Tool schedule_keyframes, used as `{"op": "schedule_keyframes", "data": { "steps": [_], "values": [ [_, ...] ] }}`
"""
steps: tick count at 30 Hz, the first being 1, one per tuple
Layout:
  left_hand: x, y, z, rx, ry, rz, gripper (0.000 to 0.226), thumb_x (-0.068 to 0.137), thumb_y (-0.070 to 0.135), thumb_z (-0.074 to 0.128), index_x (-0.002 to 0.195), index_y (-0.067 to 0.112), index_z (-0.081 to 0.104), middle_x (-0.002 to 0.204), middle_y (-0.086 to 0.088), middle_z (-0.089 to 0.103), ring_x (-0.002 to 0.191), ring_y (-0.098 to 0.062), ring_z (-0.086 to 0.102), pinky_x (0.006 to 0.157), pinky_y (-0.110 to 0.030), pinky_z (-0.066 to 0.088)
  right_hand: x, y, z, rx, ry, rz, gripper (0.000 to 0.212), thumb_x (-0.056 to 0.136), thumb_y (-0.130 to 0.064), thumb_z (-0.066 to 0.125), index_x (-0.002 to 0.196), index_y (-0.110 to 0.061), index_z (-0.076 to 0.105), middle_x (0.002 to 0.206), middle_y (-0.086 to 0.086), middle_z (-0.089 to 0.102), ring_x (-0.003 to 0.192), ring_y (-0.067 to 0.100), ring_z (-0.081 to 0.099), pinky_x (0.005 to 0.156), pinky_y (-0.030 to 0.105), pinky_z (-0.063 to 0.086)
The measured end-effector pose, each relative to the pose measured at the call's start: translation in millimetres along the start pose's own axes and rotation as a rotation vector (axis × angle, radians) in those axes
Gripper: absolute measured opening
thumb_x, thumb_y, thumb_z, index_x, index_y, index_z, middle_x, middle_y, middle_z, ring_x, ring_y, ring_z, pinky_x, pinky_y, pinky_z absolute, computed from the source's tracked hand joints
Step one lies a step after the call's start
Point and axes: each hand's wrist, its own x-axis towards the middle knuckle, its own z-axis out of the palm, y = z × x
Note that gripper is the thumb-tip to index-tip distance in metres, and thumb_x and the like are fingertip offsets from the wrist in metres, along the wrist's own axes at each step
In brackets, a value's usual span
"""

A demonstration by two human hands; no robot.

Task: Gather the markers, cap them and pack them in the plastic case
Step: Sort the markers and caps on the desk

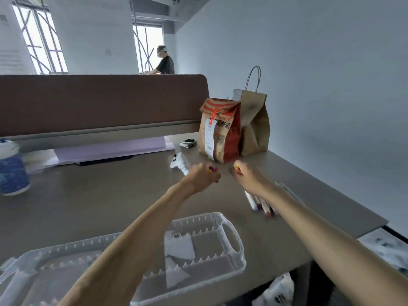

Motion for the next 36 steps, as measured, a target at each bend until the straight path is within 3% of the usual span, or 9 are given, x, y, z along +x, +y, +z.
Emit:
{"op": "schedule_keyframes", "data": {
  "steps": [4,8,14,18,22,26,29,32,36],
  "values": [
    [46.0,19.3,35.6,-0.026,-0.001,0.076,0.013,0.086,0.025,0.065,0.084,0.018,0.054,0.087,-0.003,0.055,0.077,-0.019,0.050,0.053,-0.021,0.036,20.1,54.5,-22.9,-0.078,-0.103,0.073,0.020,0.099,-0.034,0.050,0.084,-0.022,0.043,0.083,0.005,0.056,0.078,0.025,0.058,0.071,0.041,0.047],
    [80.5,30.9,62.7,-0.122,0.043,0.129,0.019,0.086,0.026,0.068,0.098,0.014,0.059,0.096,-0.007,0.051,0.083,-0.018,0.047,0.068,-0.024,0.037,28.5,85.5,-36.3,-0.136,-0.133,0.082,0.006,0.100,-0.023,0.048,0.099,-0.017,0.047,0.097,0.009,0.059,0.087,0.028,0.059,0.075,0.038,0.046],
    [108.2,35.1,92.2,-0.048,-0.006,0.150,0.022,0.089,0.030,0.066,0.102,0.013,0.059,0.094,-0.007,0.059,0.087,-0.026,0.055,0.070,-0.028,0.040,38.0,109.9,-37.0,-0.215,-0.213,0.111,0.012,0.097,-0.017,0.051,0.105,-0.008,0.053,0.106,0.014,0.060,0.093,0.030,0.059,0.076,0.037,0.046],
    [115.9,35.5,97.3,0.117,-0.021,0.089,0.029,0.090,0.041,0.060,0.108,0.018,0.058,0.103,-0.009,0.061,0.094,-0.028,0.059,0.080,-0.036,0.049,48.4,112.9,-34.9,-0.256,-0.333,0.123,0.015,0.095,-0.009,0.053,0.109,-0.011,0.057,0.114,0.010,0.054,0.099,0.026,0.057,0.090,0.042,0.049],
    [122.0,32.4,97.2,0.165,-0.054,0.112,0.027,0.089,0.043,0.062,0.105,0.022,0.057,0.104,-0.005,0.063,0.095,-0.026,0.060,0.084,-0.038,0.050,56.0,110.1,-33.3,-0.252,-0.384,0.111,0.023,0.096,-0.006,0.051,0.117,-0.009,0.059,0.115,0.011,0.053,0.104,0.026,0.056,0.093,0.037,0.047],
    [123.9,27.9,97.2,0.194,-0.071,0.168,0.027,0.087,0.044,0.062,0.106,0.025,0.059,0.104,-0.001,0.064,0.096,-0.023,0.059,0.079,-0.033,0.045,55.9,108.8,-28.2,-0.220,-0.371,0.094,0.017,0.096,-0.012,0.054,0.112,-0.008,0.059,0.107,0.008,0.054,0.092,0.019,0.053,0.078,0.030,0.041],
    [123.2,26.8,96.7,0.137,-0.069,0.231,0.023,0.086,0.034,0.065,0.103,0.020,0.061,0.101,-0.003,0.064,0.092,-0.023,0.059,0.079,-0.035,0.047,54.2,108.9,-29.1,-0.153,-0.363,0.085,0.018,0.094,-0.017,0.062,0.110,-0.012,0.062,0.099,0.000,0.055,0.091,0.015,0.053,0.077,0.027,0.040],
    [123.1,26.3,95.0,0.051,-0.086,0.320,0.019,0.085,0.020,0.068,0.101,0.012,0.063,0.098,-0.008,0.065,0.091,-0.024,0.060,0.082,-0.037,0.048,52.5,108.9,-32.7,-0.117,-0.359,0.066,0.020,0.089,-0.018,0.068,0.109,-0.015,0.063,0.103,0.000,0.060,0.095,0.015,0.056,0.082,0.028,0.045],
    [121.3,23.1,97.0,0.005,-0.094,0.314,0.021,0.086,0.016,0.066,0.107,0.011,0.064,0.104,-0.007,0.064,0.095,-0.020,0.058,0.083,-0.031,0.045,48.9,109.1,-39.5,-0.081,-0.333,0.037,0.019,0.087,-0.021,0.071,0.104,-0.019,0.062,0.094,-0.010,0.054,0.096,0.015,0.057,0.075,0.026,0.043]
  ]
}}
